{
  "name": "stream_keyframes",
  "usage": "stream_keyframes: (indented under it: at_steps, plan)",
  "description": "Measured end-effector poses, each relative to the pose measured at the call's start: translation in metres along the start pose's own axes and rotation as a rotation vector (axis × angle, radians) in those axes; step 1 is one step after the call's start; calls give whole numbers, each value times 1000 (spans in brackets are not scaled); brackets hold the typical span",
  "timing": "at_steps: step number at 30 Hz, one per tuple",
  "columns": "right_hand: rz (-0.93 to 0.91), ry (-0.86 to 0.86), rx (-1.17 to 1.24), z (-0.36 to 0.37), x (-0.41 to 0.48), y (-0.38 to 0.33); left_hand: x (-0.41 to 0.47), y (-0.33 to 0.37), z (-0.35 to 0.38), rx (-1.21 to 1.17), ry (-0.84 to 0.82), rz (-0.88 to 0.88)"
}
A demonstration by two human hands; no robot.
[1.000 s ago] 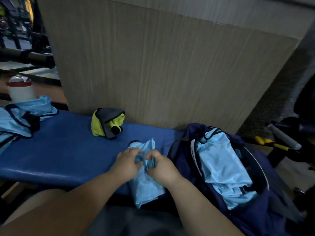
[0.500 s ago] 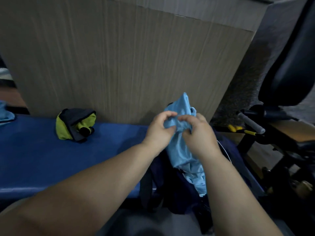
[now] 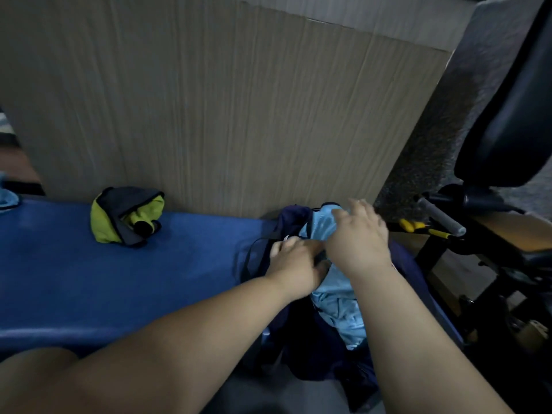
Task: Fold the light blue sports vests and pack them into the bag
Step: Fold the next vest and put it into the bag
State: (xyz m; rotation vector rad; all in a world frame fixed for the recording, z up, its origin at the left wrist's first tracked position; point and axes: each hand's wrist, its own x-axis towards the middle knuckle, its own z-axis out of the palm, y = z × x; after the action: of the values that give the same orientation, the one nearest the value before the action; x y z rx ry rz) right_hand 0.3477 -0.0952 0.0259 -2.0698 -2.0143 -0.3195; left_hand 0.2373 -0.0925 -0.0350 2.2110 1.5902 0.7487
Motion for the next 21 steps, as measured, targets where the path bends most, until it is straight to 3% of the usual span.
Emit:
stream_keyframes:
  at_steps: [4, 8, 12, 21]
  plan:
    - [3, -332, 12, 43, 4, 4, 6, -19, 1, -76, 297, -274]
    - [-75, -349, 33, 56, 5, 13, 25, -43, 2, -196, 224, -422]
    - [-96, -420, 39, 57, 7, 12, 40, -44, 3, -228, 164, -429]
    - [-189, -528, -72, 48, 14, 18, 78, -22, -21, -527, 430, -452]
